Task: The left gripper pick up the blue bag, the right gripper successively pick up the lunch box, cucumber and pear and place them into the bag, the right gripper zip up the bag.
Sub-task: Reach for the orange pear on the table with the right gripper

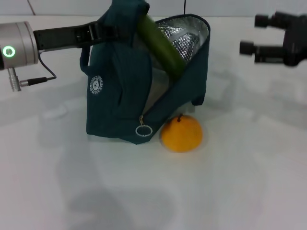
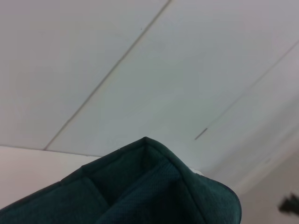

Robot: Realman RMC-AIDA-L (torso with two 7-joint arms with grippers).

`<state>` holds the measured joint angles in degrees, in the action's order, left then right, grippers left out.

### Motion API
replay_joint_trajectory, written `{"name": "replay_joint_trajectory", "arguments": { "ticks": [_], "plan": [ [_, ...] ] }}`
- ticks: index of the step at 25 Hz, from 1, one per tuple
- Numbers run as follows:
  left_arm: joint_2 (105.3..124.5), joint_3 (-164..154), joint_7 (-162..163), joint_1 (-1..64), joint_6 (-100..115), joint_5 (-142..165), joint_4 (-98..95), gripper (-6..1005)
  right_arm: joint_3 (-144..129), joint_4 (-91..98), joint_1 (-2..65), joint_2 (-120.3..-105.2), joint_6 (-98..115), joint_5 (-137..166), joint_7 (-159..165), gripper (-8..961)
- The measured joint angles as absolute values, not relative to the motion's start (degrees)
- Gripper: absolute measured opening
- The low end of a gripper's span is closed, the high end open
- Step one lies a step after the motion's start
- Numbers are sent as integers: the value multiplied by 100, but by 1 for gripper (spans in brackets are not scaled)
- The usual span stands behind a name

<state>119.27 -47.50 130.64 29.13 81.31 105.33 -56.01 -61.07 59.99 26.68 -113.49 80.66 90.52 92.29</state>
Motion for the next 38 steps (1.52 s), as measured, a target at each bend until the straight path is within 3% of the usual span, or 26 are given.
{"name": "replay_joint_trajectory", "arguments": {
  "ticks": [5, 19, 38],
  "plan": [
    [11929, -4535, 12880, 2930, 8096, 10532, -5348, 46, -6421, 5706, 2514, -11539, 8527, 9021, 8528, 854],
    [11926, -4368, 12573, 2886, 8004, 10468, -5016, 46, -8024, 4881, 2532, -11591, 8074, 8644, 7321, 852],
    [11928, -4368, 12301, 2932, 7988, 10257, -4801, 46, -8874, 3589, 3040, -11619, 7107, 7322, 6196, 843]
  ]
}}
